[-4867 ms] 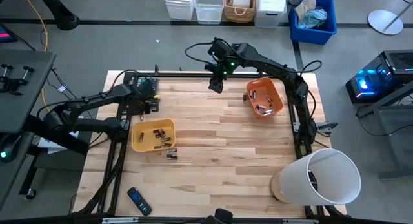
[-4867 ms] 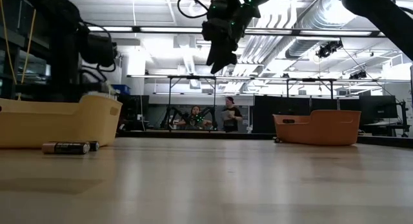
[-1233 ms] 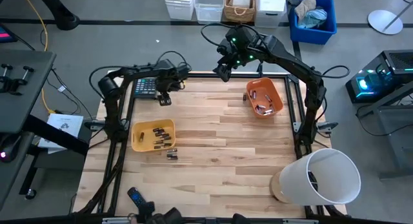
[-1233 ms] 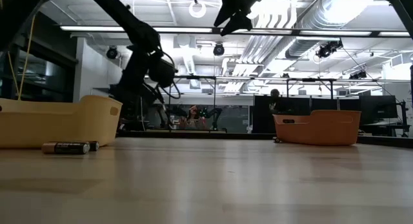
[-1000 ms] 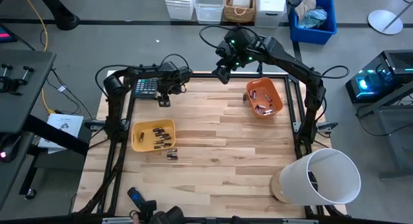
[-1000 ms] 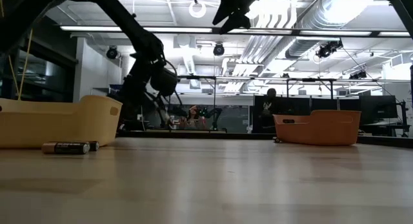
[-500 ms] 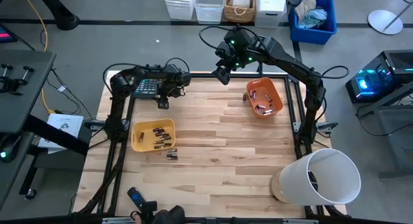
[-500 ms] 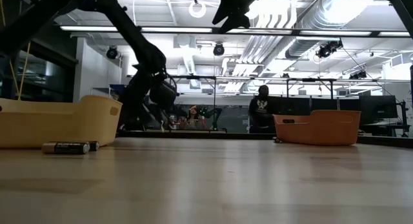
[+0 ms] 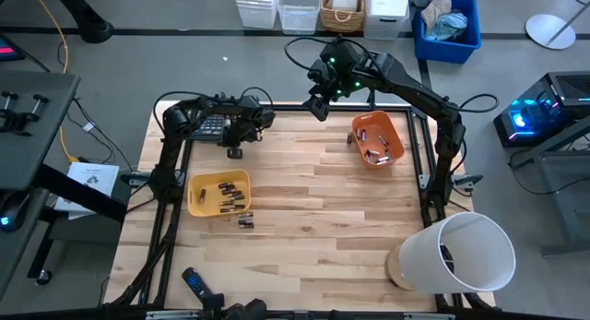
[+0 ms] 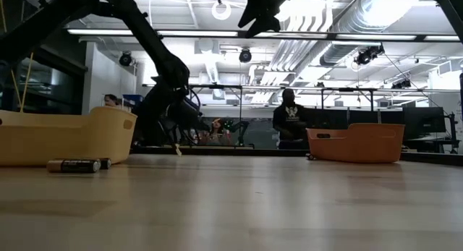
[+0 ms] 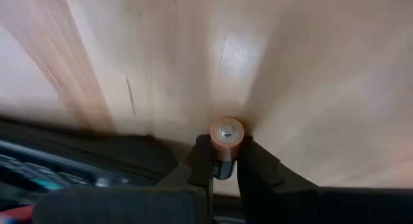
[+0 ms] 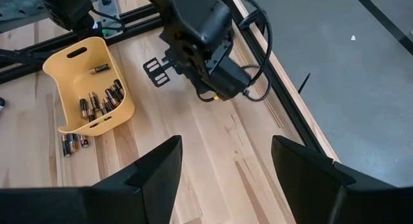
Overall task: Sort batteries
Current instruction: Put the black battery into the yellow bin
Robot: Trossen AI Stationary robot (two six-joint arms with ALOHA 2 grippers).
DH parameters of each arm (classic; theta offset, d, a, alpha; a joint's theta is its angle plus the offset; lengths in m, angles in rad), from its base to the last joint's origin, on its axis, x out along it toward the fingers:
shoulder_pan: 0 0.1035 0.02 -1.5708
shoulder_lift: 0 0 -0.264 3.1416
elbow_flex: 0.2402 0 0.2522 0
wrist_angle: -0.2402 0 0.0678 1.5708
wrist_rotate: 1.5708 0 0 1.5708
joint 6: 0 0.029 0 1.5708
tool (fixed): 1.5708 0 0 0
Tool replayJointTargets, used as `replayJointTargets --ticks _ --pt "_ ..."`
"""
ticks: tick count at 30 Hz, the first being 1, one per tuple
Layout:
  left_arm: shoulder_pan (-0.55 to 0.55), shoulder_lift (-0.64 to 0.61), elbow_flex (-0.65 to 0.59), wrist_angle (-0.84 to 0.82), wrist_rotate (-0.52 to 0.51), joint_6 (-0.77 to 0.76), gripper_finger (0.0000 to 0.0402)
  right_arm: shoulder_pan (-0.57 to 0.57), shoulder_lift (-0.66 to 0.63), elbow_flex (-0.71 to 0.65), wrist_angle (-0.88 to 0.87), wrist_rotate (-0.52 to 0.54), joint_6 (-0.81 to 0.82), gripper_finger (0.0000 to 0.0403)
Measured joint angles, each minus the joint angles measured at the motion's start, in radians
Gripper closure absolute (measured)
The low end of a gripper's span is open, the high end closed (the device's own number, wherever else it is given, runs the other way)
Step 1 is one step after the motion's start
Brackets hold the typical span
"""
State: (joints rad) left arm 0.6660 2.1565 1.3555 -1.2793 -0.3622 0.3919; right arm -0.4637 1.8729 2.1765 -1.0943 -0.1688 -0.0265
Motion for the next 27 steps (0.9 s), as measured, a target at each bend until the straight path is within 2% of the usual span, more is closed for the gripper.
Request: replayJointTargets --ticks 3,6,10,13,14,17,21,24,27 --pt "-0.01 -0.051 -0.005 0.013 0.085 -0.023 0.0372 0.0 0.0 0.0 0.0 0.0 0.0 0.017" --pt "-0.024 -0.172 -0.004 0.072 0.255 -0.037 0.0372 0.0 0.0 0.0 0.002 0.0 0.0 0.017" --pt "-0.003 -0.401 -0.007 0.166 0.451 -0.12 0.0372 0.0 0.0 0.0 0.003 0.0 0.002 0.017" --pt "-0.027 -0.632 -0.066 0.264 0.577 -0.207 0.0372 0.0 0.0 0.0 0.003 0.013 0.002 0.017" --pt "-0.046 -0.708 -0.099 0.281 0.589 -0.245 0.0372 0.0 0.0 0.0 0.003 0.019 0.001 0.017" --pt "-0.156 -0.935 -0.211 0.269 0.538 -0.357 0.0372 0.0 0.0 0.0 0.003 0.029 0.001 0.017" --pt "-0.419 -1.178 -0.372 0.191 0.468 -0.603 0.0372 0.0 0.0 0.0 0.003 0.029 0.002 0.017" --pt "-0.605 -1.293 -0.489 0.203 0.385 -0.799 0.0372 0.0 0.0 0.0 0.004 0.029 0.003 0.017" --pt "-0.719 -1.325 -0.57 0.237 0.301 -0.882 0.0371 0.0 0.0 0.0 0.008 0.029 0.013 0.017"
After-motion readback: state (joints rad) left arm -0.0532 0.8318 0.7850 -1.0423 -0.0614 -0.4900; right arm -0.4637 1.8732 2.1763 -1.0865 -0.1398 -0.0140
